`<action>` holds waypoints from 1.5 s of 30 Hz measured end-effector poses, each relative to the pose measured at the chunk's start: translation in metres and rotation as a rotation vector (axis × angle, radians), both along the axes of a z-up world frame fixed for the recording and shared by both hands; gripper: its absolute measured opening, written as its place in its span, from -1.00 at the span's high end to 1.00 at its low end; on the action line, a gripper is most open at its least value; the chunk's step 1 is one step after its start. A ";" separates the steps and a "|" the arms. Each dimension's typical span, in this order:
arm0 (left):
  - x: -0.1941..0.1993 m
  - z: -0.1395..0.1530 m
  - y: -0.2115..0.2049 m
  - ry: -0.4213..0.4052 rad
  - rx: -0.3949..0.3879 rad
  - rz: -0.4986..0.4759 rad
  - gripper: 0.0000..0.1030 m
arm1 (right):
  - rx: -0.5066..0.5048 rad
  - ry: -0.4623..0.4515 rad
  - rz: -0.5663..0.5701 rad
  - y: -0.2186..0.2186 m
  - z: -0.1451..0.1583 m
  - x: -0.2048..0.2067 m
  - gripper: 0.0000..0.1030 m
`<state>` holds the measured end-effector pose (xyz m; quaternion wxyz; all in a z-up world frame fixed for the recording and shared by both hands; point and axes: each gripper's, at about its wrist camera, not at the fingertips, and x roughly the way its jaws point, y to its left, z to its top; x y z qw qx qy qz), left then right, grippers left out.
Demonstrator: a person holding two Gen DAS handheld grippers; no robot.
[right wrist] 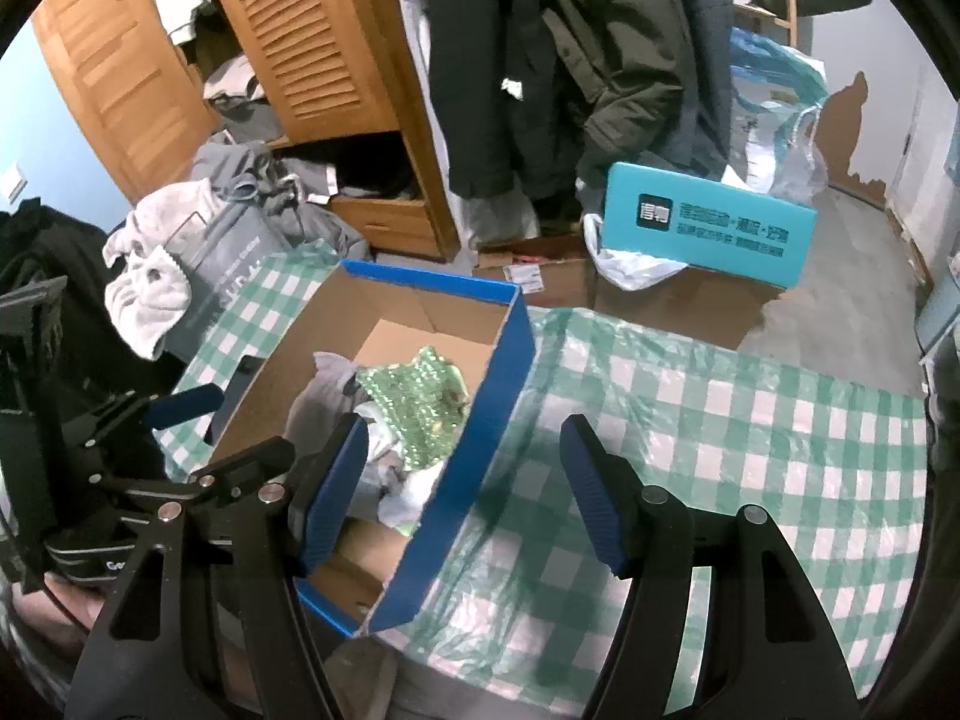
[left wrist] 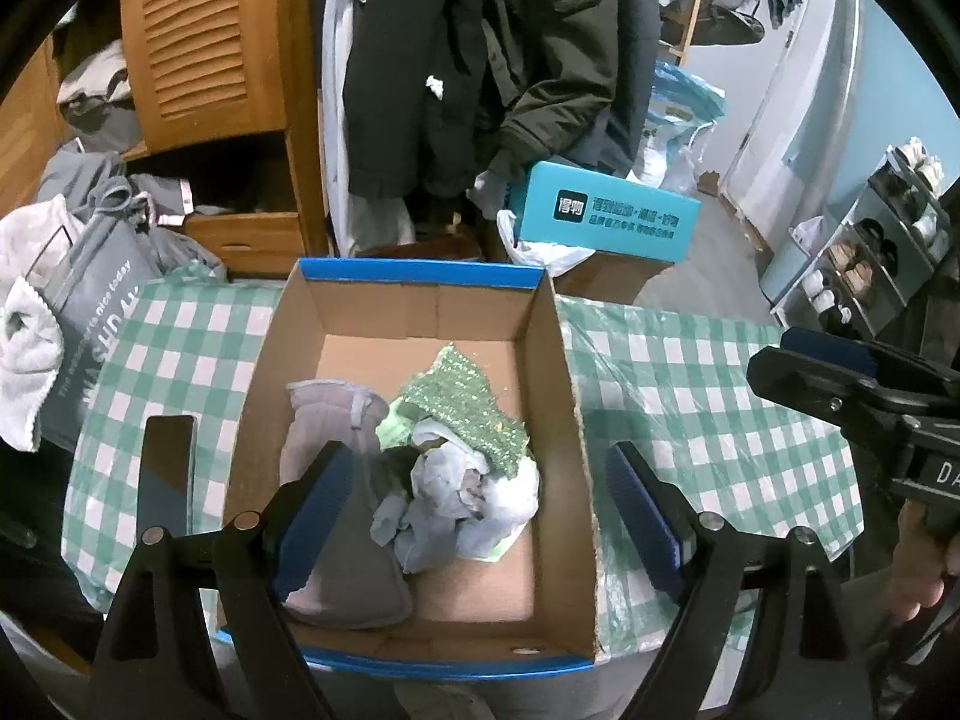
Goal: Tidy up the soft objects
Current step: 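Raise both open grippers away from the box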
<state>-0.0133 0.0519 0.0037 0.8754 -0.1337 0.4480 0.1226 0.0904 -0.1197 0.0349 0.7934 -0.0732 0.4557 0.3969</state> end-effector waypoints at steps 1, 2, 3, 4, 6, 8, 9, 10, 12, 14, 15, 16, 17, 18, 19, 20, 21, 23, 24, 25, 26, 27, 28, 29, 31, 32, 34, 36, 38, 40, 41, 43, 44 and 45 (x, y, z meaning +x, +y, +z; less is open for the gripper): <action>0.001 0.001 -0.001 -0.001 0.001 -0.001 -0.69 | 0.001 -0.001 -0.003 -0.002 0.000 0.000 -0.28; 0.001 0.002 -0.003 -0.003 0.003 -0.004 -0.69 | 0.002 0.000 -0.005 -0.004 0.000 0.000 -0.28; 0.002 0.003 -0.004 -0.005 0.003 -0.006 -0.69 | 0.003 0.002 -0.006 -0.006 0.000 0.000 -0.28; 0.002 0.003 -0.005 -0.007 0.005 -0.009 -0.69 | 0.004 0.002 -0.007 -0.008 -0.001 0.000 -0.28; 0.003 0.005 -0.009 -0.011 0.010 -0.015 -0.69 | 0.004 0.001 -0.009 -0.011 -0.001 0.001 -0.28; 0.004 0.006 -0.012 -0.013 0.016 -0.019 -0.69 | 0.002 -0.002 -0.010 -0.014 -0.002 0.002 -0.28; 0.005 0.007 -0.013 -0.015 0.016 -0.020 -0.69 | 0.001 -0.001 -0.012 -0.016 -0.003 0.002 -0.28; 0.006 0.007 -0.014 -0.018 0.014 -0.022 -0.69 | 0.000 0.003 -0.015 -0.018 -0.004 0.003 -0.28; 0.006 0.008 -0.015 -0.021 0.010 -0.021 -0.69 | 0.002 0.012 -0.019 -0.021 -0.006 0.005 -0.28; 0.007 0.009 -0.016 -0.023 0.008 -0.019 -0.69 | 0.002 0.014 -0.024 -0.024 -0.007 0.007 -0.28; 0.007 0.009 -0.016 -0.023 0.009 -0.019 -0.69 | 0.001 0.015 -0.026 -0.025 -0.008 0.007 -0.28; 0.007 0.009 -0.016 -0.025 0.011 -0.019 -0.69 | 0.002 0.016 -0.028 -0.027 -0.009 0.008 -0.28; 0.008 0.010 -0.017 -0.026 0.013 -0.019 -0.69 | 0.002 0.018 -0.031 -0.028 -0.009 0.008 -0.28; 0.009 0.010 -0.018 -0.026 0.015 -0.020 -0.69 | 0.002 0.021 -0.033 -0.029 -0.009 0.008 -0.28; 0.008 0.010 -0.018 -0.025 0.015 -0.019 -0.69 | 0.002 0.024 -0.035 -0.030 -0.010 0.009 -0.28; 0.009 0.010 -0.018 -0.025 0.014 -0.019 -0.69 | 0.002 0.025 -0.035 -0.031 -0.010 0.009 -0.28; 0.009 0.010 -0.018 -0.025 0.013 -0.020 -0.69 | 0.003 0.025 -0.037 -0.032 -0.011 0.009 -0.28; 0.010 0.011 -0.019 -0.023 0.014 -0.022 -0.69 | 0.002 0.024 -0.037 -0.032 -0.011 0.009 -0.28; 0.010 0.011 -0.020 -0.023 0.015 -0.021 -0.69 | 0.002 0.025 -0.037 -0.032 -0.011 0.010 -0.28; 0.010 0.011 -0.020 -0.023 0.017 -0.021 -0.69 | 0.002 0.026 -0.037 -0.032 -0.011 0.010 -0.28; 0.010 0.011 -0.020 -0.024 0.019 -0.022 -0.69 | 0.003 0.028 -0.038 -0.033 -0.011 0.010 -0.28; 0.010 0.011 -0.021 -0.025 0.021 -0.021 -0.69 | 0.004 0.029 -0.038 -0.033 -0.011 0.010 -0.28; 0.010 0.011 -0.021 -0.024 0.022 -0.019 -0.69 | 0.002 0.027 -0.036 -0.033 -0.011 0.010 -0.28; 0.011 0.011 -0.020 -0.024 0.025 -0.018 -0.69 | 0.000 0.025 -0.036 -0.033 -0.012 0.010 -0.28; 0.010 0.011 -0.020 -0.025 0.032 -0.016 -0.69 | 0.002 0.028 -0.037 -0.033 -0.012 0.011 -0.28; 0.010 0.011 -0.020 -0.026 0.040 -0.017 -0.69 | 0.002 0.028 -0.037 -0.033 -0.011 0.011 -0.28; 0.009 0.011 -0.021 -0.030 0.049 -0.019 -0.69 | -0.001 0.026 -0.038 -0.033 -0.012 0.010 -0.28; 0.008 0.012 -0.021 -0.034 0.060 -0.018 -0.69 | -0.001 0.028 -0.038 -0.034 -0.013 0.011 -0.28; 0.007 0.013 -0.020 -0.035 0.067 -0.015 -0.69 | -0.003 0.028 -0.037 -0.036 -0.014 0.010 -0.28; 0.007 0.013 -0.021 -0.035 0.070 -0.012 -0.69 | -0.003 0.027 -0.038 -0.036 -0.014 0.010 -0.28; 0.007 0.013 -0.020 -0.035 0.071 -0.010 -0.69 | -0.002 0.027 -0.038 -0.035 -0.014 0.010 -0.28; 0.007 0.013 -0.020 -0.034 0.067 -0.010 -0.69 | -0.002 0.028 -0.039 -0.035 -0.014 0.010 -0.28; 0.007 0.013 -0.019 -0.031 0.062 -0.010 -0.69 | -0.001 0.028 -0.039 -0.035 -0.014 0.010 -0.28; 0.007 0.013 -0.018 -0.030 0.061 -0.009 -0.69 | -0.002 0.027 -0.038 -0.034 -0.013 0.010 -0.28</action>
